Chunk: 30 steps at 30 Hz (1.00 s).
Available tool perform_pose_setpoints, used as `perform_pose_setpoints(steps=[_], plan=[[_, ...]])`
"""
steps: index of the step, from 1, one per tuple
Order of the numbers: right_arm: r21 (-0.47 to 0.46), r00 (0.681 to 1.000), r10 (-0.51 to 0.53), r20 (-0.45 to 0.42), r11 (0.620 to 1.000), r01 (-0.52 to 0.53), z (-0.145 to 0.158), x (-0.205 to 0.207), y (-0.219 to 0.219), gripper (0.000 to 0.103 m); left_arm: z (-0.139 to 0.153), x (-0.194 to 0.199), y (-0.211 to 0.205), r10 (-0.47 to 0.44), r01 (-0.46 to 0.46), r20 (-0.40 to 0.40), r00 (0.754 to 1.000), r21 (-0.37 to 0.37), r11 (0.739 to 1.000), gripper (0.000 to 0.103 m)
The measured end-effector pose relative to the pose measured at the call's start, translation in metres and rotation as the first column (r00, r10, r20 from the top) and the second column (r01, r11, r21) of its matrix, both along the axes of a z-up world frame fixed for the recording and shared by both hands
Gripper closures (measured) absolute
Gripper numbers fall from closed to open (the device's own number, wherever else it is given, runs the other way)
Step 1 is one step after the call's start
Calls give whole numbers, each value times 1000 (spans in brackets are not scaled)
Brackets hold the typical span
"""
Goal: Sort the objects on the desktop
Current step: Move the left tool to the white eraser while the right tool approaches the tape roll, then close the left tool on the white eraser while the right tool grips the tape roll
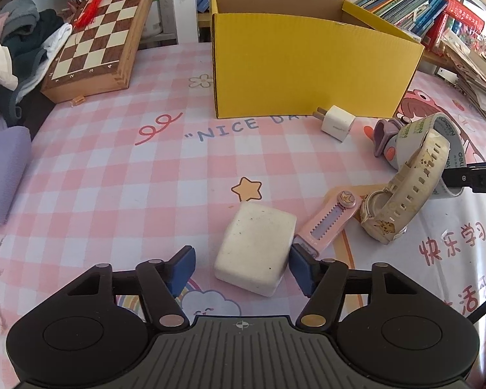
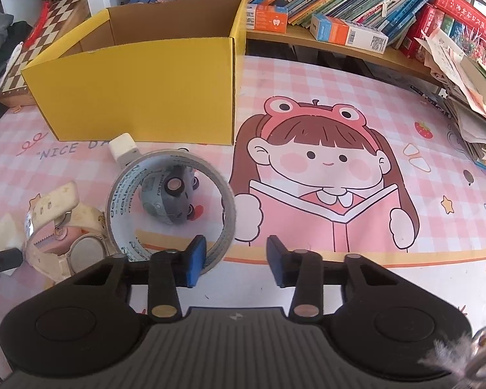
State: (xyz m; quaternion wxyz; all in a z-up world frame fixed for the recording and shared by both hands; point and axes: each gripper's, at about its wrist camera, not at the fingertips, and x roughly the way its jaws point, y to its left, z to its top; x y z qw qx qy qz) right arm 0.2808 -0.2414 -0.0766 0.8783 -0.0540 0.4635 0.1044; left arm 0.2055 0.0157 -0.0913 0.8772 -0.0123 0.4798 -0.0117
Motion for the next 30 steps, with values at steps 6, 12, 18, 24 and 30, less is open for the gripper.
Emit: perform_pose_setpoints(steps=[6, 12, 18, 24, 30], plan=[[17, 1000, 10, 0, 1000, -10, 0, -1, 0, 85, -1, 0, -6, -30, 30, -5, 1000, 13, 999, 59], [57, 1000, 15, 7, 998, -15, 7, -6, -5, 92, 5, -5, -3, -4, 4, 9, 1000, 6, 1000, 64], [86, 1000, 19, 13, 996, -20, 15, -13, -9, 94, 19, -13, 0, 21, -21, 54, 998, -3, 1000, 65], [106, 999, 23, 30, 994, -26, 22, -24, -15, 95, 33, -22, -3, 25, -24, 103, 994, -10, 1000, 66], [113, 999, 21, 26, 993, -24, 26, -33, -23, 95, 44, -29, -10, 19, -17, 142, 990, -15, 1000, 67]])
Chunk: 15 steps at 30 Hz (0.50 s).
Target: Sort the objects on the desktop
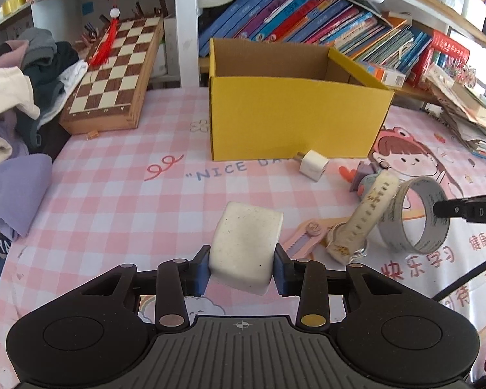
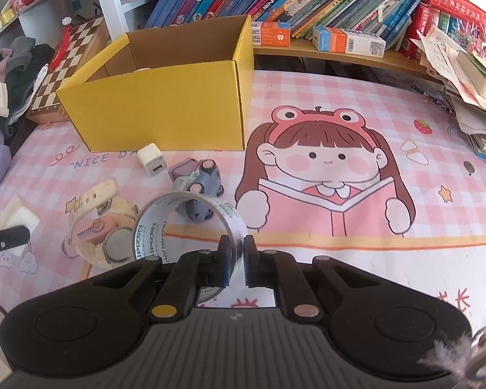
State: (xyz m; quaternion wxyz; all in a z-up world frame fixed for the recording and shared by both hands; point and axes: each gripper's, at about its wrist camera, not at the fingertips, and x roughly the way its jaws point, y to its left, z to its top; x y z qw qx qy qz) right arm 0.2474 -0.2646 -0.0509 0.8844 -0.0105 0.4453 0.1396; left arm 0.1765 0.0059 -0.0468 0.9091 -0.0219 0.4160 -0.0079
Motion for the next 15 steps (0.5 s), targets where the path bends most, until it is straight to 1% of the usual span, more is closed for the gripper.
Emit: perform_pose_setpoints(steps=[8, 15], plan=[[13, 1000, -9, 17, 1000, 8, 7, -12, -13, 95, 16, -9, -12, -15, 15, 51, 999, -13, 1000, 67], [17, 999, 13, 32, 1000, -14, 12, -18, -18, 95, 29, -13, -19, -31, 34, 93, 995, -27, 999, 67]])
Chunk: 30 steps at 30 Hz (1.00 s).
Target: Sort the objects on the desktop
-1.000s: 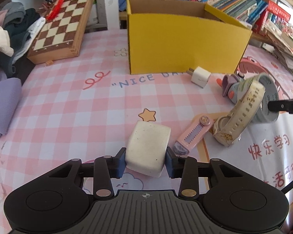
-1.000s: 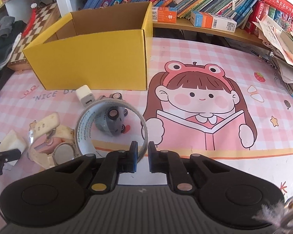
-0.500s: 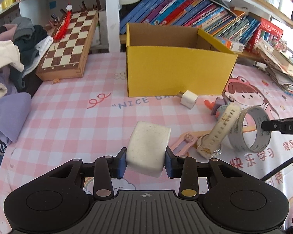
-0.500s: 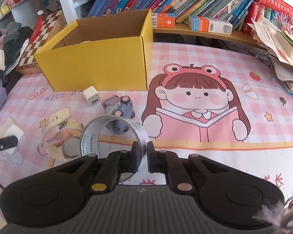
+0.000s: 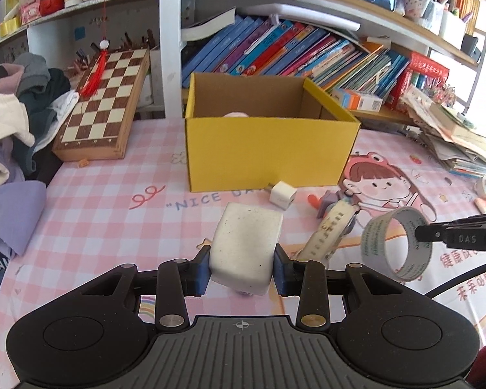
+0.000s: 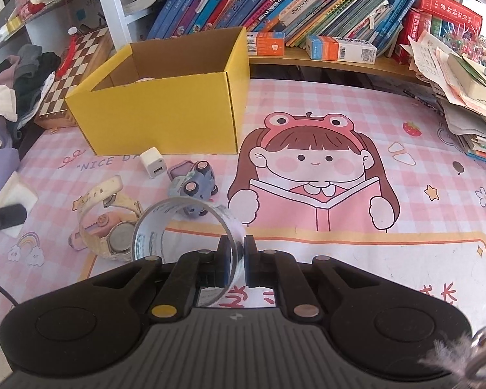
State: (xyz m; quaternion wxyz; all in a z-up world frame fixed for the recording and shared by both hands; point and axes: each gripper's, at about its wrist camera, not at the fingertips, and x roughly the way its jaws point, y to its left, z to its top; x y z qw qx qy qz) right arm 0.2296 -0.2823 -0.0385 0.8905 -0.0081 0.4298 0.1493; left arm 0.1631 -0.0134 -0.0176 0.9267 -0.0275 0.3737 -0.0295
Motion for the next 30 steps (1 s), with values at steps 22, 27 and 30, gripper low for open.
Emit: perform_pose_setpoints(steps=[22, 27, 30], plan=[[-43, 988, 138, 63, 990, -136, 30, 21, 13, 95, 40, 25, -12, -112, 107, 90, 990, 63, 992, 67], [-59, 980, 176, 97, 984, -170, 46, 33, 19, 95, 48, 37, -17, -165, 156, 104, 981, 95, 983, 67], [-61, 976, 182, 118, 982, -176, 55, 41, 23, 95, 51, 43, -18, -183, 173, 108, 977, 96, 980, 67]])
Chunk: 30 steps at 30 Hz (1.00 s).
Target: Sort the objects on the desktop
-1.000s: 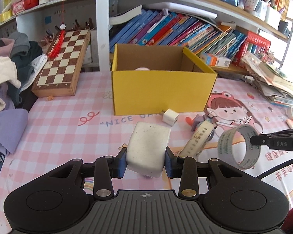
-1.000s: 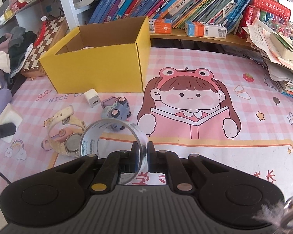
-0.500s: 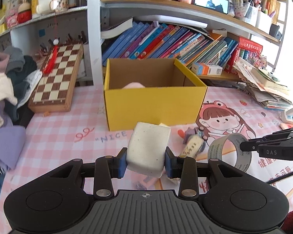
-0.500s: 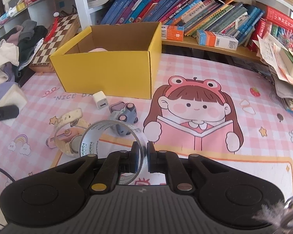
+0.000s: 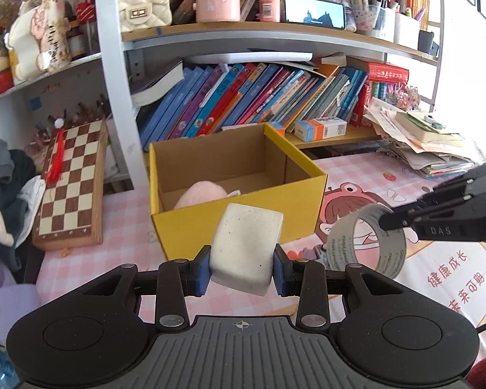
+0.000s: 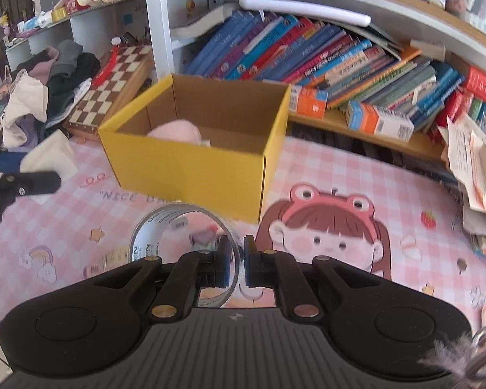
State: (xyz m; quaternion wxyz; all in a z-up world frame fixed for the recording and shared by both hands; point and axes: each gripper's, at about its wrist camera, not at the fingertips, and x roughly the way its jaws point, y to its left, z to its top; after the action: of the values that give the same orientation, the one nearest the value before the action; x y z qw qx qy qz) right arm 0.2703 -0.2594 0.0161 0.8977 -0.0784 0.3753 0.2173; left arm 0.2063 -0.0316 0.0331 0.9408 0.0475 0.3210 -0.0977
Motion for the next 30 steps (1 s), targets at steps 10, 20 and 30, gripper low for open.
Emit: perform_pose_setpoints(steps=[10, 20, 30], plan=[[-18, 998, 31, 50, 999, -31, 20, 28, 17, 95, 12, 25, 6, -27, 26, 19, 999, 28, 999, 67], [-18, 996, 50, 69, 999, -49, 30, 61, 35, 95, 19, 55, 14, -37, 35, 37, 999, 61, 998, 67], [-49, 990, 75, 116, 996, -70, 44, 104, 60, 95, 25, 101, 20, -42, 37, 51, 998, 86, 996, 67]])
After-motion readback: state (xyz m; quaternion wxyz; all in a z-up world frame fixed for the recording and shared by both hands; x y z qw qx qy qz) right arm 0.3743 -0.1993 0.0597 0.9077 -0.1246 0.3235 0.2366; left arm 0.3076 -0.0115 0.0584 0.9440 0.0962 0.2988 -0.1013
